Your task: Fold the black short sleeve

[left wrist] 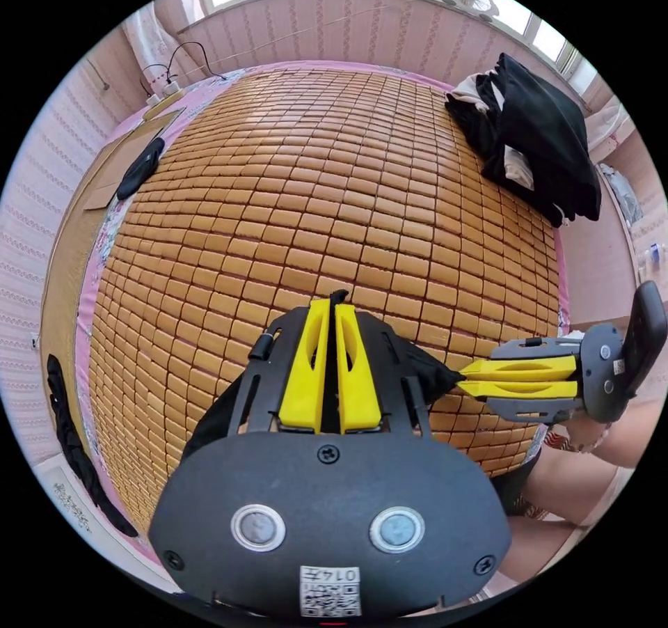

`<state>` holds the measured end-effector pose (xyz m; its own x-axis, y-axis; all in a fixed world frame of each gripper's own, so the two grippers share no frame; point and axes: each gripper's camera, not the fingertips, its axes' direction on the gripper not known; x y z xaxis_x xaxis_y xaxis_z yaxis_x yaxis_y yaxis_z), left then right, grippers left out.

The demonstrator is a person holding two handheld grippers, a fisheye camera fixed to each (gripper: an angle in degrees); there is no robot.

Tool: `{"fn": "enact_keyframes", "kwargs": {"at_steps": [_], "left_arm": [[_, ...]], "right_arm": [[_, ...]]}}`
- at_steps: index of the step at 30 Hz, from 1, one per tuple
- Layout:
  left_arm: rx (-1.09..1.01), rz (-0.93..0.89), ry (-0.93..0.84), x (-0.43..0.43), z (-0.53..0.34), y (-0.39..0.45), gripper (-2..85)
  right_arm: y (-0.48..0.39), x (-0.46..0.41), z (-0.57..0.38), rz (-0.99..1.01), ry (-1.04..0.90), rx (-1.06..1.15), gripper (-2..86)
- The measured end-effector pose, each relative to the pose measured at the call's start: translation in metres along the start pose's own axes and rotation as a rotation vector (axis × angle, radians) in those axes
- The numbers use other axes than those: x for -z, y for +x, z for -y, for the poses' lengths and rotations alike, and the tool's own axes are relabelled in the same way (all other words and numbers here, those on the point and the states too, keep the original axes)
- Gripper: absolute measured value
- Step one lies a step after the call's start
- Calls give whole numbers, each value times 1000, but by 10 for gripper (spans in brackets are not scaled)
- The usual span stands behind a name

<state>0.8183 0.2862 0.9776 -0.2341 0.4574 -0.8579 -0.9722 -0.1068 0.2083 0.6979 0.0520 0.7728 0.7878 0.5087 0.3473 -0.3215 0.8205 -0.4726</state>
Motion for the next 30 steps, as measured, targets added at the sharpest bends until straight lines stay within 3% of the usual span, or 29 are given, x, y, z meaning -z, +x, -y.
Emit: {"fn": "enact_keyframes", "kwargs": {"at_steps": [6,11,16,23,30], "left_arm": [[221,41,188,83,-103,-53,-9],[450,71,248,137,-236,-73,-9],[658,7,137,99,-352,-65,-8],[730,1,229,88,-423,-56,0],[800,-130,153,73,-494,-55,52]], "right_arm": [[-39,36,24,258,110,163,10],[-90,36,31,441,43,329,10],[-129,-15,17,408,-209,405,10],[-164,-29,14,363,-314,514,18],[-185,-44,20,296,-496,673,69]]}}
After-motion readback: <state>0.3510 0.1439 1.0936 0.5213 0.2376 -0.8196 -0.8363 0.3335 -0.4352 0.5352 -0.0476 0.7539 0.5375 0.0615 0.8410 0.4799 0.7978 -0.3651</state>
